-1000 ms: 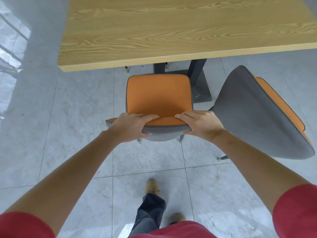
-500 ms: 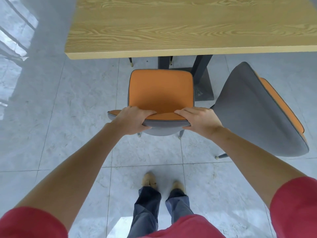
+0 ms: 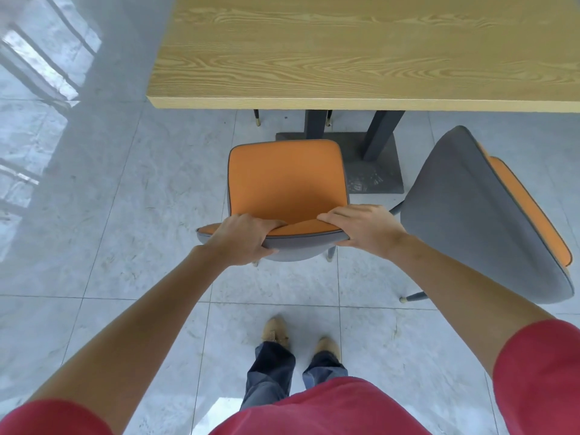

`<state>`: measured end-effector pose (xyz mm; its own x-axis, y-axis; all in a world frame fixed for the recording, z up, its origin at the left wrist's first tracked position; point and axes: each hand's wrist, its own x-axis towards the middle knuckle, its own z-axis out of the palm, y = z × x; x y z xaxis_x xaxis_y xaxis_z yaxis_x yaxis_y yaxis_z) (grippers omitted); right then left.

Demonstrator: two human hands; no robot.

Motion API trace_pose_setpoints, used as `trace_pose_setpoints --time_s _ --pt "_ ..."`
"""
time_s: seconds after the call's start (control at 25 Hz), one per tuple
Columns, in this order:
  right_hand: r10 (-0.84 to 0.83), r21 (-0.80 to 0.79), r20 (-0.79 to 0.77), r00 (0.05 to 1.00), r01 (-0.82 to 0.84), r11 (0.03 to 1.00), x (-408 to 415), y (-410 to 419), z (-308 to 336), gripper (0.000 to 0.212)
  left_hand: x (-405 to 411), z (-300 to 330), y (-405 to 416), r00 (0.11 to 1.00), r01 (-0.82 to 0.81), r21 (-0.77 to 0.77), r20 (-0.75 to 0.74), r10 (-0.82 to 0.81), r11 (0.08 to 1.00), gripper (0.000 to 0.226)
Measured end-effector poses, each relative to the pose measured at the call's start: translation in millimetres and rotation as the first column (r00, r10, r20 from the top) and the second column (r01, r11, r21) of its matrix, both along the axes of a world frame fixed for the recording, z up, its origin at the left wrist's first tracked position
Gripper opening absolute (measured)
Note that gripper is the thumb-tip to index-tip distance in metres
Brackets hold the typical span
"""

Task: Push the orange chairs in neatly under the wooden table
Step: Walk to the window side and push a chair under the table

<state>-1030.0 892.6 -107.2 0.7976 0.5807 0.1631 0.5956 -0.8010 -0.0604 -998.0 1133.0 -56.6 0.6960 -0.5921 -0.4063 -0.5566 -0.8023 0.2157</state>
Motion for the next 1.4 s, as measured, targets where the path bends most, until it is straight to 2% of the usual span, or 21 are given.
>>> trace_pose_setpoints --time_s 0.32,0.56,0.76,0.96,1.24,1.4 --pt "0.015 0.015 0.037 0.999 -0.015 1.000 10 1 -3 0.062 11 -2 4 0.996 0.051 0.035 0.073 -0.053 0.998 0.047" --pt "-0.109 0.067 0.063 0.992 0.105 0.992 23 16 6 0.053 41 1 15 0.987 0.073 0.086 0.140 -0.085 0.994 0.047" --pt "-0.118 0.053 -0.029 0.993 0.119 0.991 10 41 -5 0.059 30 -8 38 0.992 0.061 0.052 0.110 -0.066 0.997 0.048" --pt "-0.212 0.040 -0.078 0.974 0.215 0.976 7 47 3 0.052 29 -13 38 0.993 0.044 -0.007 0.107 -0.043 0.999 0.049" --pt "-0.376 -0.042 -0.259 0.890 0.379 0.925 -2 59 25 0.046 26 -10 36 0.994 0.050 0.000 0.093 -0.050 0.999 0.050" --pt "-0.439 -0.140 -0.358 0.824 0.418 0.898 -5 65 35 0.057 29 -3 35 0.998 0.045 0.036 -0.047 -0.043 0.998 0.064"
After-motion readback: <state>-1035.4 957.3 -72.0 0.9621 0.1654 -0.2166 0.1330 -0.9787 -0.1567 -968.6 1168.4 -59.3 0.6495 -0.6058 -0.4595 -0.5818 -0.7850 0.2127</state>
